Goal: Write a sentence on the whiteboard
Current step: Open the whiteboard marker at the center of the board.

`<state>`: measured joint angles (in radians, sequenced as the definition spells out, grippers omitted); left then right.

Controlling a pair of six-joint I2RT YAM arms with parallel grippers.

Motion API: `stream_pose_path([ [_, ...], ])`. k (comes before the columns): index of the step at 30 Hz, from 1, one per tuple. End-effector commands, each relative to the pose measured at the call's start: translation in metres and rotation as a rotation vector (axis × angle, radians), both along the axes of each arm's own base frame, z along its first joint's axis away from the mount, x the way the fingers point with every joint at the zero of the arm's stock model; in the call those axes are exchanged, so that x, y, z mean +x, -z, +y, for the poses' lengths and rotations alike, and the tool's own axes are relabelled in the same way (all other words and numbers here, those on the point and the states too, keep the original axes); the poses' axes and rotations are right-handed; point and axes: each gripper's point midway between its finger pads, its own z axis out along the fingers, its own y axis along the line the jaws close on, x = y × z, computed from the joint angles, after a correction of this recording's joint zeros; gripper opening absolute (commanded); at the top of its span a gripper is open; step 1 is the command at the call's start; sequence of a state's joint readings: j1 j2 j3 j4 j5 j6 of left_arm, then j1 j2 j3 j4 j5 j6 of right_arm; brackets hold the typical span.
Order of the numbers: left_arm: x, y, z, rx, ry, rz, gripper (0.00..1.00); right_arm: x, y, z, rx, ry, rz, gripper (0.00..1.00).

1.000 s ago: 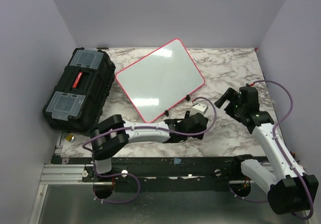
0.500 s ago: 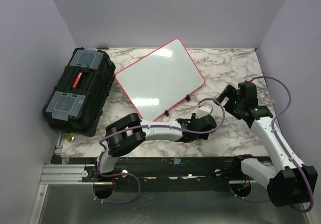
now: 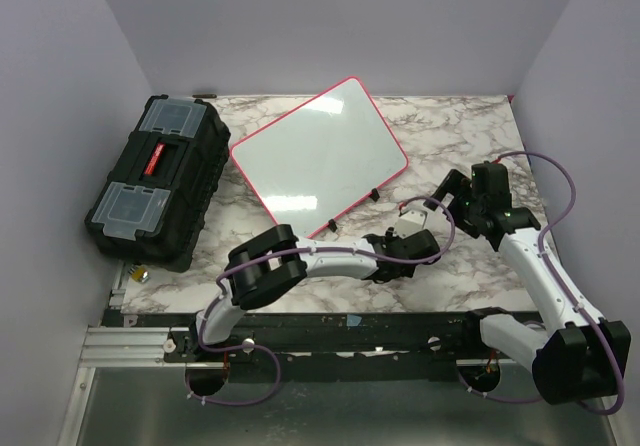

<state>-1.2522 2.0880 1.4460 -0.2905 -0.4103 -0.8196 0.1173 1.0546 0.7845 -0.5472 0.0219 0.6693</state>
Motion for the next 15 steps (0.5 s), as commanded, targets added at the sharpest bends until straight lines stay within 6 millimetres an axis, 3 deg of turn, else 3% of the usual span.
stream_pose_path([
  [1,-0.002,0.021,0.01,0.079,-0.033,0.033,0.36,0.01,-0.015,0.002,0.007,-0.015,-0.042,0.98],
  [6,-0.002,0.022,0.017,0.065,-0.046,0.035,0.11,0.009,-0.015,0.002,0.0,-0.022,-0.038,0.98],
  [9,-0.002,0.012,0.015,0.028,-0.035,0.019,0.0,0.007,-0.014,0.013,0.047,-0.067,-0.035,0.98],
  [15,-0.008,-0.016,0.015,-0.053,0.066,-0.026,0.0,0.003,-0.02,0.037,0.157,-0.159,-0.041,0.98],
])
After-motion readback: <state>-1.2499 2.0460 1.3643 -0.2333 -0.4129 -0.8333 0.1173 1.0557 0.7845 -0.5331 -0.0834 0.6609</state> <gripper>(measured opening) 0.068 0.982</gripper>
